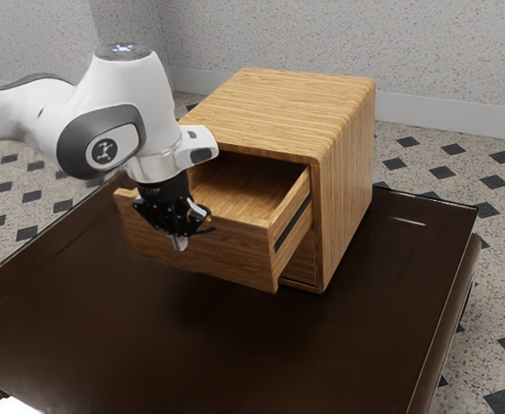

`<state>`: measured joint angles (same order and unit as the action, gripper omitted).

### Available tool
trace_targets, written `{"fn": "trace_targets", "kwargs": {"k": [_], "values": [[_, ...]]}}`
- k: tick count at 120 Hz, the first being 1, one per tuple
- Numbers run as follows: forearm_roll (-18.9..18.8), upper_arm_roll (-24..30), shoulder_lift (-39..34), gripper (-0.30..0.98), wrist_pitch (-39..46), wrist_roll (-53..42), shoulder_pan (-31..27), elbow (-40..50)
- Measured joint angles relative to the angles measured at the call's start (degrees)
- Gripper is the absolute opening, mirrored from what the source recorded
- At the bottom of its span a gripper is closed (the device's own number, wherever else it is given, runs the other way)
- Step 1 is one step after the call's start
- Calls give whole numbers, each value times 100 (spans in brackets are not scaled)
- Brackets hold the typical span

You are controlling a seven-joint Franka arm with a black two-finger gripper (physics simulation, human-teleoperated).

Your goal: Push the drawer handle with one arm to close the drawer

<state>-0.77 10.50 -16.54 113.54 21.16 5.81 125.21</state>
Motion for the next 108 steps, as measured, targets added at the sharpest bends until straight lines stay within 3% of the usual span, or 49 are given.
{"fn": "trace_targets", "kwargs": {"k": [108], "values": [[-672, -401, 2413, -10, 6, -664, -65, -2547]]}}
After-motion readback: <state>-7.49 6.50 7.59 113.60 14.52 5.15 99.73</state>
